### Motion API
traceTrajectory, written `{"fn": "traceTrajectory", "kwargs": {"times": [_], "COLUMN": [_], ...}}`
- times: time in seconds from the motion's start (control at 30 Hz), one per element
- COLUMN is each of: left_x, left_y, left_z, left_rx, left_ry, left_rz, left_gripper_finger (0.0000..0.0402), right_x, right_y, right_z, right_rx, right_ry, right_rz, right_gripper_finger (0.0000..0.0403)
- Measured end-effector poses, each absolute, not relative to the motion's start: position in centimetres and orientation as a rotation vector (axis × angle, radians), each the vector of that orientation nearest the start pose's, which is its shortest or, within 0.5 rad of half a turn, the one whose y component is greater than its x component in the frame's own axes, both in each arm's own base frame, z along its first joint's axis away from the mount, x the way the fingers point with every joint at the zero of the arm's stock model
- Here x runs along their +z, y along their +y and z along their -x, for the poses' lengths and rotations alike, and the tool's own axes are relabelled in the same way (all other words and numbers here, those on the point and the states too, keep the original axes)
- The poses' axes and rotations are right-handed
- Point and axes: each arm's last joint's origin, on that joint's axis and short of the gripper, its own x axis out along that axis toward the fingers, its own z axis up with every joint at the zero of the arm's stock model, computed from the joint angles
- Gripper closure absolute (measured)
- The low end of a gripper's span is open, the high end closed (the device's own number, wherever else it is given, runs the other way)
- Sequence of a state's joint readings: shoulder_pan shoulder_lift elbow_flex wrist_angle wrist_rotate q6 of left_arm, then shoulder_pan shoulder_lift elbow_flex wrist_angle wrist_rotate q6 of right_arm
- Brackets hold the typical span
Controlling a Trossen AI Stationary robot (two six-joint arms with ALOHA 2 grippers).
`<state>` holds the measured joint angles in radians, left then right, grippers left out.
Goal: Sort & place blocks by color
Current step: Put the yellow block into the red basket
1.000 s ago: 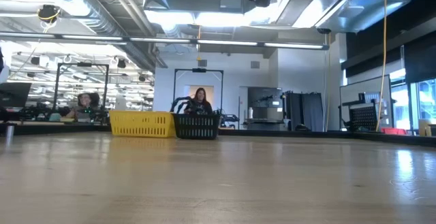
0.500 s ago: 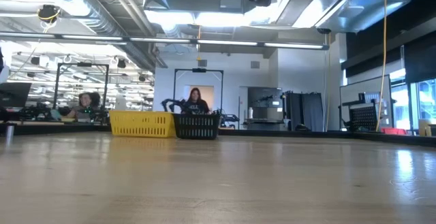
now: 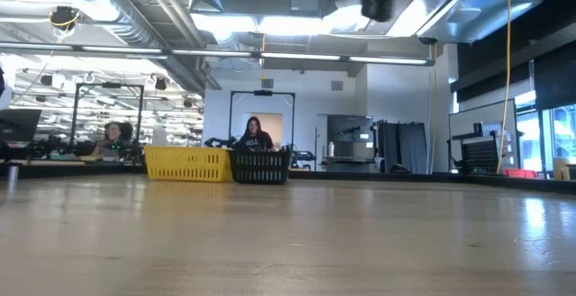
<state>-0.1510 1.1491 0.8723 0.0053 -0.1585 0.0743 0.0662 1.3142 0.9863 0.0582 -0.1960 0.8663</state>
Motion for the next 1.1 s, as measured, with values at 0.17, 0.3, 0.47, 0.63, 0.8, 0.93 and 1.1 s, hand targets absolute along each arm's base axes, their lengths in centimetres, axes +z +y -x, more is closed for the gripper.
{"fn": "traceTrajectory", "kwargs": {"times": [0.17,0.3,0.47,0.63,0.8,0.93,1.1], "left_x": [31.9,31.6,29.6,28.7,28.7,28.7,28.7], "left_y": [-2.9,-3.0,-2.9,-2.5,-2.1,-1.9,-1.9], "left_z": [-22.6,-20.3,-18.6,-18.1,-18.0,-18.0,-18.0], "left_rx": [0.025,0.035,0.095,0.089,0.108,0.113,0.112], "left_ry": [0.303,0.225,0.109,-0.035,-0.059,-0.06,-0.06], "left_rz": [0.039,0.143,0.241,0.298,0.316,0.314,0.313], "left_gripper_finger": [0.0278,0.0278,0.0278,0.0278,0.0278,0.0278,0.0278], "right_x": [31.8,32.6,32.0,29.1,28.5,28.6,28.6], "right_y": [2.2,2.2,2.0,1.7,1.5,1.5,1.5], "right_z": [-26.5,-23.9,-21.7,-21.3,-21.2,-21.1,-21.1], "right_rx": [-0.049,-0.177,-0.166,-0.148,-0.137,-0.132,-0.131], "right_ry": [0.423,0.429,0.349,0.157,-0.045,-0.061,-0.061], "right_rz": [-0.722,-0.581,-0.506,-0.414,-0.228,-0.197,-0.209], "right_gripper_finger": [0.0135,0.0135,0.0135,0.0135,0.0134,0.0134,0.0134]}}
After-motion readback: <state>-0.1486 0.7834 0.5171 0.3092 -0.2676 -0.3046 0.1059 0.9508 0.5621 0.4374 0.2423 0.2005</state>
